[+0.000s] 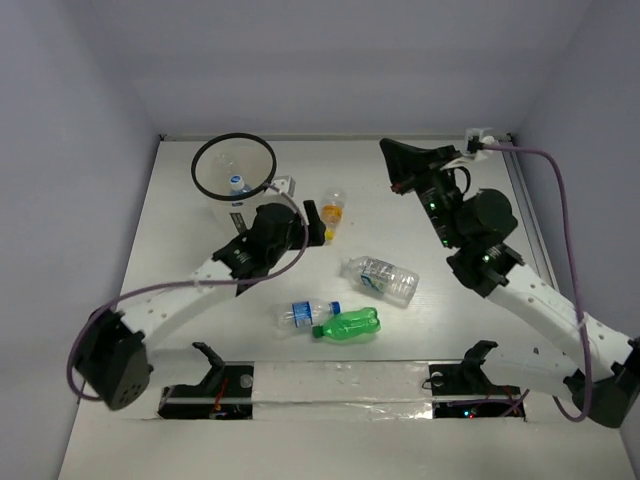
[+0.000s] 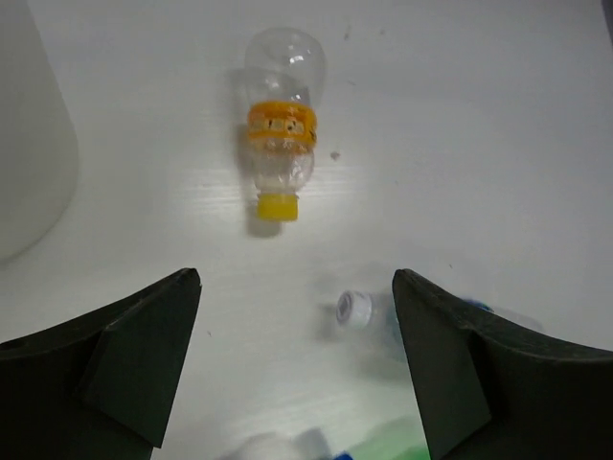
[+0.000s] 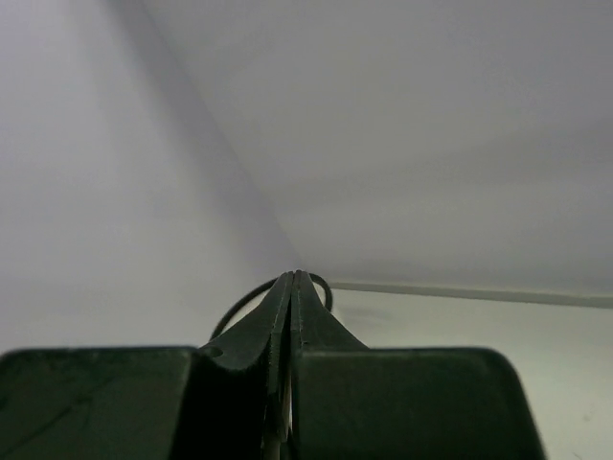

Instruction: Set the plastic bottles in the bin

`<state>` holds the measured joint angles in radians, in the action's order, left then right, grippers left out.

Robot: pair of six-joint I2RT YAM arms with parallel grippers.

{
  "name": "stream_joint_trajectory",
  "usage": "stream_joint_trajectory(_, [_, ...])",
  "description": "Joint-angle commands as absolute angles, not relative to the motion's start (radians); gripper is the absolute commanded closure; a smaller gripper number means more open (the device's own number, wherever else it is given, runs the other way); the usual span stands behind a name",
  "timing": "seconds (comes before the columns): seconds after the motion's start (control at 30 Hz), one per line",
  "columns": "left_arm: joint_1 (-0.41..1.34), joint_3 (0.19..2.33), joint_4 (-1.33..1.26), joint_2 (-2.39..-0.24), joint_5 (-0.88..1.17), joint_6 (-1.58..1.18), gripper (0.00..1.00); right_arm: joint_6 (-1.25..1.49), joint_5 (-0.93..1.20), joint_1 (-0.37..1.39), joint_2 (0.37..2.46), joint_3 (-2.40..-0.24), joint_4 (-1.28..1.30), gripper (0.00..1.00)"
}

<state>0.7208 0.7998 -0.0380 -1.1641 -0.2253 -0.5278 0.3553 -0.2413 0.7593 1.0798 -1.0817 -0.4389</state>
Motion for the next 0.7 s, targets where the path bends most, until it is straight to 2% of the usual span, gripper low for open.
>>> stream_joint_trajectory(0.0, [0.723, 0.946, -0.109, -1.297, -0.342, -0.466, 0.2, 0.362, -0.314, 0.749, 0.999, -1.01, -0.309, 0.99])
stream_joint_trajectory(0.07, [0.723, 1.047, -0.1, -1.434, -0.373, -0.428, 0.14, 0.382, -0.313, 0.749, 0.96, -0.98, -0.295, 0.99])
stream_joint_trajectory(0.13, [0.723, 1.127, -0.055, -1.576, -0.429, -0.404, 0.11, 0.409, -0.313, 0.749, 0.914, -0.947, -0.258, 0.99])
stream_joint_trajectory(0.23, [0.723, 1.331, -0.002, -1.757, -0.459, -0.364, 0.1, 0.425, -0.292, 0.749, 0.853, -0.897, -0.229, 0.98])
stream_joint_trajectory(0.4, [0.7, 1.495, 0.063, -1.952, -0.457, -0.341, 0.1, 0.402, -0.281, 0.749, 0.755, -0.848, -0.17, 0.95])
stream_joint_trajectory(0.5, [0.674, 1.587, 0.087, -2.06, -0.431, -0.336, 0.11, 0.39, -0.258, 0.749, 0.713, -0.841, -0.146, 0.9])
stream_joint_trajectory(0.6, [0.663, 1.686, 0.127, -2.164, -0.414, -0.331, 0.14, 0.385, -0.239, 0.749, 0.689, -0.831, -0.135, 0.66])
stream_joint_trajectory(0.63, [0.663, 1.715, 0.129, -2.198, -0.407, -0.324, 0.18, 0.379, -0.239, 0.749, 0.687, -0.831, -0.13, 0.53])
stream_joint_trajectory(0.67, [0.663, 1.724, 0.129, -2.209, -0.407, -0.321, 0.21, 0.377, -0.239, 0.749, 0.687, -0.83, -0.13, 0.48])
